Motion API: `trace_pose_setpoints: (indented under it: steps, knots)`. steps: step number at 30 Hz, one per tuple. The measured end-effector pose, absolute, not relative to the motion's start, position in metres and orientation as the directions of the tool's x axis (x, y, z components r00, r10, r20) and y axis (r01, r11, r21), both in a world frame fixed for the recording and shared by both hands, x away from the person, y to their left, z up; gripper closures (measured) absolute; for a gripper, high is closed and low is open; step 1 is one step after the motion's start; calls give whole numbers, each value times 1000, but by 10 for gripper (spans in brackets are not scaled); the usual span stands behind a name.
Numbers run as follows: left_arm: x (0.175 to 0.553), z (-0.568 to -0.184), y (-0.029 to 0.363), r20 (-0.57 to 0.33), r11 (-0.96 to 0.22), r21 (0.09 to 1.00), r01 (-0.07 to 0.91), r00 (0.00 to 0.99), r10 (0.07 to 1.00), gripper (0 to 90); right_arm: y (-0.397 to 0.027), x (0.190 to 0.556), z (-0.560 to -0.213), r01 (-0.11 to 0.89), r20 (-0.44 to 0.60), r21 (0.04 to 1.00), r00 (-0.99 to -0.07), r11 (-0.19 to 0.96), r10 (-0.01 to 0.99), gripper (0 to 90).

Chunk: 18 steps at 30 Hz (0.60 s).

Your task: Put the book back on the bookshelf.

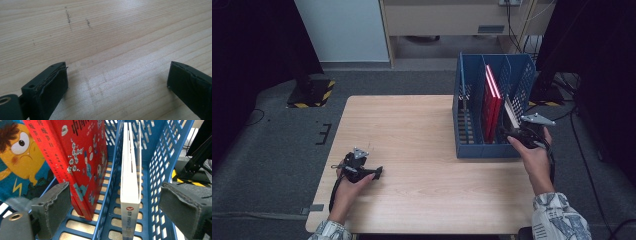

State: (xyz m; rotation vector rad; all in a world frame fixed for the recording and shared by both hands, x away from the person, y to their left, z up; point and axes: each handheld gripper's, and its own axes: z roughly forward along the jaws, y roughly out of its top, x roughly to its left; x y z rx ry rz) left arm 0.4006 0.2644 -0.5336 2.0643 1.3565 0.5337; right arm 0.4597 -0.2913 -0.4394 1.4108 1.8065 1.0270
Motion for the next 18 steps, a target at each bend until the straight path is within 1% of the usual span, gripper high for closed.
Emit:
trace_pose_setpoints:
  steps: [8,18]
  knots:
    - [401,-534,264,4,-294,677,675,396,918,25,-290,454,-439,481,-10,867,-245,130,969,106]
    - [401,-534,264,4,-294,677,675,396,918,26,-293,444,-437,481,-15,866,-250,137,968,141]
